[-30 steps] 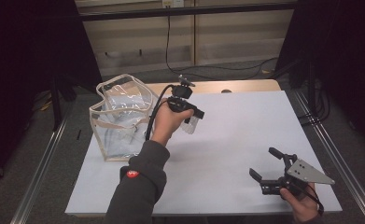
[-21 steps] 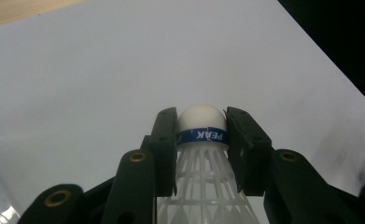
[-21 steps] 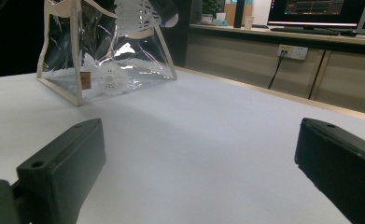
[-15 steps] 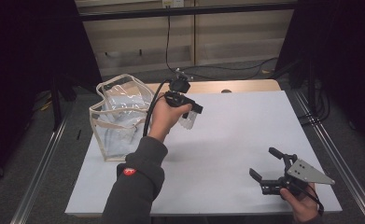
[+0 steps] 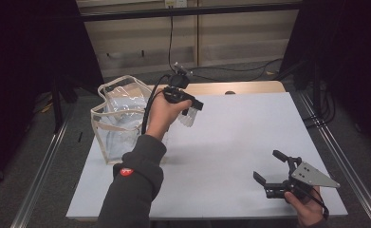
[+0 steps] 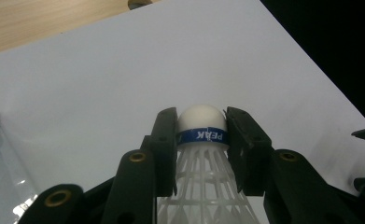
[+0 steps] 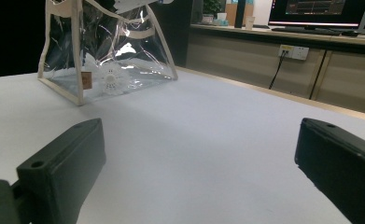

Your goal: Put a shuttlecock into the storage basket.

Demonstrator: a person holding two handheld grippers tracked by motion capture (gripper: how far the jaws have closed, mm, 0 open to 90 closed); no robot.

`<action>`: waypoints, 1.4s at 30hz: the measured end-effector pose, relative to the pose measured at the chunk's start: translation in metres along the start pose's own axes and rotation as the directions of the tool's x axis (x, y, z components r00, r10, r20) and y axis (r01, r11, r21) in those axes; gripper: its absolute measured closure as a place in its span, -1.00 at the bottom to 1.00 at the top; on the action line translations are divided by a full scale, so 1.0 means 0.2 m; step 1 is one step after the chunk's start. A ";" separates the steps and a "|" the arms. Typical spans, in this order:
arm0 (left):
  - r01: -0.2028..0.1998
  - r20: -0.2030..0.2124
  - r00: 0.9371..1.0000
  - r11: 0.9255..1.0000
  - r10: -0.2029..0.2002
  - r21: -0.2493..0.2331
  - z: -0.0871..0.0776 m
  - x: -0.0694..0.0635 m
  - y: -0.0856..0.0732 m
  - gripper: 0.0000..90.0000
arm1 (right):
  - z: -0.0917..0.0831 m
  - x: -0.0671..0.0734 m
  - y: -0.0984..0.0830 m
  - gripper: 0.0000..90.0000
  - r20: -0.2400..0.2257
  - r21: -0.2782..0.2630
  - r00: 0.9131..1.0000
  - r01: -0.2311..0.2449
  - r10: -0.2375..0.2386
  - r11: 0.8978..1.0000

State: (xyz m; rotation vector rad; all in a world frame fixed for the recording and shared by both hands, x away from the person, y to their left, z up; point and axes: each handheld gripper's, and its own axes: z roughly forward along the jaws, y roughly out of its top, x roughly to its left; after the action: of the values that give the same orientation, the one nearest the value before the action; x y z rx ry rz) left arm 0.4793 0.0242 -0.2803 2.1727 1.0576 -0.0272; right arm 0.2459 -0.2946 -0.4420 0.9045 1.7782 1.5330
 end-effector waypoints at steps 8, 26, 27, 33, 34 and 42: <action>0.006 0.004 1.000 1.000 -0.006 -0.007 -0.04 0.00 0.02 0.46 | 0.00 0.00 0.00 -0.96 0.000 0.001 1.000 0.001 -0.001 1.000; 0.009 -0.011 1.000 1.000 -0.009 -0.020 -0.11 -0.01 0.08 0.46 | 0.00 0.00 0.00 -0.96 0.004 0.001 1.000 -0.005 0.005 1.000; 0.008 -0.010 1.000 1.000 -0.008 -0.020 -0.12 0.00 0.08 0.46 | 0.00 0.00 0.00 -0.96 0.002 0.003 1.000 -0.003 0.003 1.000; 0.009 -0.015 1.000 0.999 -0.010 -0.030 -0.15 0.00 0.10 0.46 | 0.00 0.00 0.00 -0.96 0.002 -0.001 1.000 -0.010 0.010 1.000; 0.010 -0.015 1.000 0.999 -0.011 -0.031 -0.15 0.00 0.10 0.46 | 0.00 0.00 0.00 -0.96 0.001 0.000 1.000 -0.003 0.003 1.000; 0.013 -0.021 1.000 0.999 -0.014 -0.035 -0.16 0.00 0.11 0.46 | 0.00 0.00 0.00 -0.96 0.001 0.001 1.000 -0.007 0.007 1.000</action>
State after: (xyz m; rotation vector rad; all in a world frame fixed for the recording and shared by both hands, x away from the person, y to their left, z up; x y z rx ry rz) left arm 0.4860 0.0349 -0.2442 2.1387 1.0764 0.0082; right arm 0.2453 -0.2941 -0.4418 0.9129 1.7770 1.5365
